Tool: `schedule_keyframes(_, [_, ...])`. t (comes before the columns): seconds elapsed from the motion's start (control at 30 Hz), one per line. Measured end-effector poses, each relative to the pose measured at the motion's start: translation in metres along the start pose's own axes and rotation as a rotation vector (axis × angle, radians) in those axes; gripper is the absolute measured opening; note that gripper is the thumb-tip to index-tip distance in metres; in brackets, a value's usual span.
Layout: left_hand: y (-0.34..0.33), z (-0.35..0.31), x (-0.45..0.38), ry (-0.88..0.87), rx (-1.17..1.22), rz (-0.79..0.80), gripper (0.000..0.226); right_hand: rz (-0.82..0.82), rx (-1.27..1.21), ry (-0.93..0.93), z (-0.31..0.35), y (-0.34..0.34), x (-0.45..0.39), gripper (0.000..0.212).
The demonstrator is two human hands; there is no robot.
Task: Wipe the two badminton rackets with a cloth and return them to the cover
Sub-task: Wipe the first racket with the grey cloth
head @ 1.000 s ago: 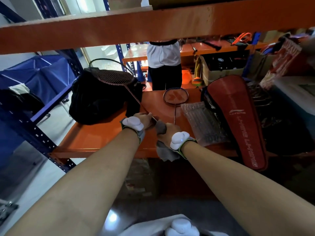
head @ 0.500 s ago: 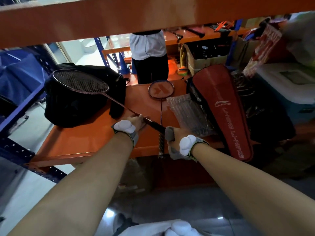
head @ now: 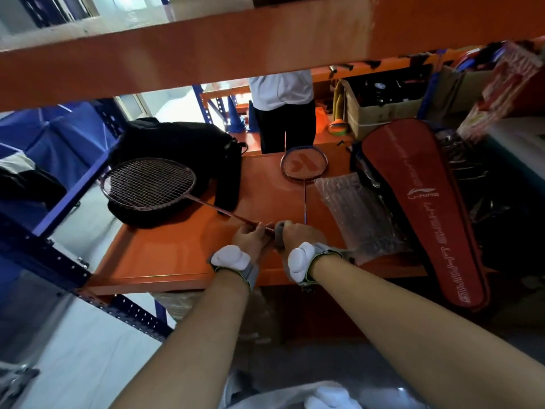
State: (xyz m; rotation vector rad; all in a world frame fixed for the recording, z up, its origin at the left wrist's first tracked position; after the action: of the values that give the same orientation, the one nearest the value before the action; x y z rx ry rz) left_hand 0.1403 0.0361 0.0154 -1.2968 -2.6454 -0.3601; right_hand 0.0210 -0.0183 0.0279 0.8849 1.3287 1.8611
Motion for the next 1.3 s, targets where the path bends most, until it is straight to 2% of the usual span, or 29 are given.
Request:
schedule_keyframes(0.1, [-0.001, -0.002, 0.001, -0.027, 0.040, -0.017, 0.034, 0.007, -0.008, -0.049, 0.009, -0.009, -0.009, 0.040])
schedule_keyframes(0.2, [-0.008, -0.005, -0.002, -0.073, -0.026, 0.010, 0.027, -0.020, -0.027, -0.039, 0.018, -0.011, -0.017, 0.039])
schedule_keyframes(0.3, [-0.011, 0.000, -0.004, 0.003, 0.017, -0.060, 0.028, -0.047, -0.068, -0.028, 0.027, -0.009, -0.025, 0.034])
schedule_keyframes(0.43, [-0.007, 0.002, -0.016, 0.029, 0.000, 0.082, 0.012, -0.021, -0.117, -0.009, 0.027, -0.013, -0.032, 0.036])
schedule_keyframes(0.53, [0.005, 0.003, -0.031, 0.124, 0.155, 0.042, 0.013, -0.076, -0.176, 0.020, 0.017, -0.017, -0.029, 0.032])
schedule_keyframes(0.6, [0.010, -0.003, -0.038, 0.183, 0.259, 0.032, 0.022, -0.122, -0.200, -0.023, 0.003, -0.021, -0.022, 0.034])
schedule_keyframes(0.7, [0.016, -0.012, -0.042, 0.195, 0.386, 0.031, 0.010, -0.111, -0.220, -0.090, -0.020, -0.031, -0.012, 0.037])
schedule_keyframes(0.77, [0.013, -0.013, -0.044, 0.184, 0.409, 0.031, 0.016, -0.098, -0.195, -0.119, -0.029, -0.032, -0.012, 0.030])
schedule_keyframes(0.83, [0.008, -0.014, -0.044, 0.164, 0.396, 0.044, 0.024, -0.095, -0.163, -0.138, -0.031, -0.028, -0.014, 0.024])
schedule_keyframes(0.93, [0.000, -0.009, -0.044, 0.137, 0.330, 0.050, 0.015, -0.062, -0.120, -0.178, -0.032, -0.025, -0.018, 0.021])
schedule_keyframes(1.07, [0.001, 0.003, -0.044, 0.073, 0.142, 0.013, 0.017, -0.033, -0.092, -0.173, -0.032, -0.024, -0.021, 0.028])
schedule_keyframes(1.2, [0.003, 0.005, -0.029, 0.041, 0.131, 0.004, 0.018, 0.038, -0.114, -0.185, -0.023, -0.024, -0.025, 0.040])
schedule_keyframes(1.3, [0.008, 0.001, -0.018, 0.008, 0.100, -0.008, 0.016, -0.028, -0.114, -0.156, -0.012, -0.028, -0.018, 0.037])
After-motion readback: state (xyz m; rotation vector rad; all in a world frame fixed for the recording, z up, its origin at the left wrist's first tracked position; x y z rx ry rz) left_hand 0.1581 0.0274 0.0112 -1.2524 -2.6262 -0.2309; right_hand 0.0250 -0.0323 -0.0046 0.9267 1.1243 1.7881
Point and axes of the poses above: each hand's wrist, its own x-axis away from the middle knuckle, its own y-axis out of the back of the hand, z = x × y, the point moved 6 cm from there along -x, towards the middle knuckle, and after that the axes turned 3 degrees about x, right-handed, at the moved point
